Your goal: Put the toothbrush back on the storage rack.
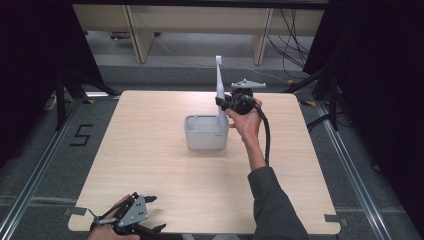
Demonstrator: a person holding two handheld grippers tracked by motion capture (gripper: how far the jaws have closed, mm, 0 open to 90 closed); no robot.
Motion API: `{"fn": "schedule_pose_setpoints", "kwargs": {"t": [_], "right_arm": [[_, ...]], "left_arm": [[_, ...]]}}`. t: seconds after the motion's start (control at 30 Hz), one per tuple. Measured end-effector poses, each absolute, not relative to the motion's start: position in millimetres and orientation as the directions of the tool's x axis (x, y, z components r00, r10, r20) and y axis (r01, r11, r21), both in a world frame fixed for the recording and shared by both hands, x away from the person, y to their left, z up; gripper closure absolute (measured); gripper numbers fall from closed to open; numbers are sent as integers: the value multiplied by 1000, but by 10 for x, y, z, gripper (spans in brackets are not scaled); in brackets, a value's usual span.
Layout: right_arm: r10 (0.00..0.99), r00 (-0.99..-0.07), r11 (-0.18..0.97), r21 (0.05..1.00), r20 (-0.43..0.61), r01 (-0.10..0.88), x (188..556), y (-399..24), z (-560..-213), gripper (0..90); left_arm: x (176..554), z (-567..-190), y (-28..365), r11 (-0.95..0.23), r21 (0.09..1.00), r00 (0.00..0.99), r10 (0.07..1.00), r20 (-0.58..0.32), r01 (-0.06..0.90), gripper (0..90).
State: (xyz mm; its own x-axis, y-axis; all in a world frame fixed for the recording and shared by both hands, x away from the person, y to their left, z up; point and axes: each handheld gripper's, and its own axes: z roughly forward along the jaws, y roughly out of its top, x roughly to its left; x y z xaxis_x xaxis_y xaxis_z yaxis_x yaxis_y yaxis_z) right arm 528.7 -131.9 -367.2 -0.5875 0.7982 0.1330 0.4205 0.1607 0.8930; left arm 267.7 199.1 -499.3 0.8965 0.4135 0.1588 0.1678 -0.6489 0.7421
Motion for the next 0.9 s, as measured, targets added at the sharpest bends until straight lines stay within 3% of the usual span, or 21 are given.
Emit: {"fn": "schedule_pose_setpoints", "kwargs": {"t": [0.9], "right_arm": [[806,-580,193,877,114,441,5226,-1338,-3981,662]], "left_arm": [[2664,-5009,1975,-636,752,898,415,145,173,148]]}}
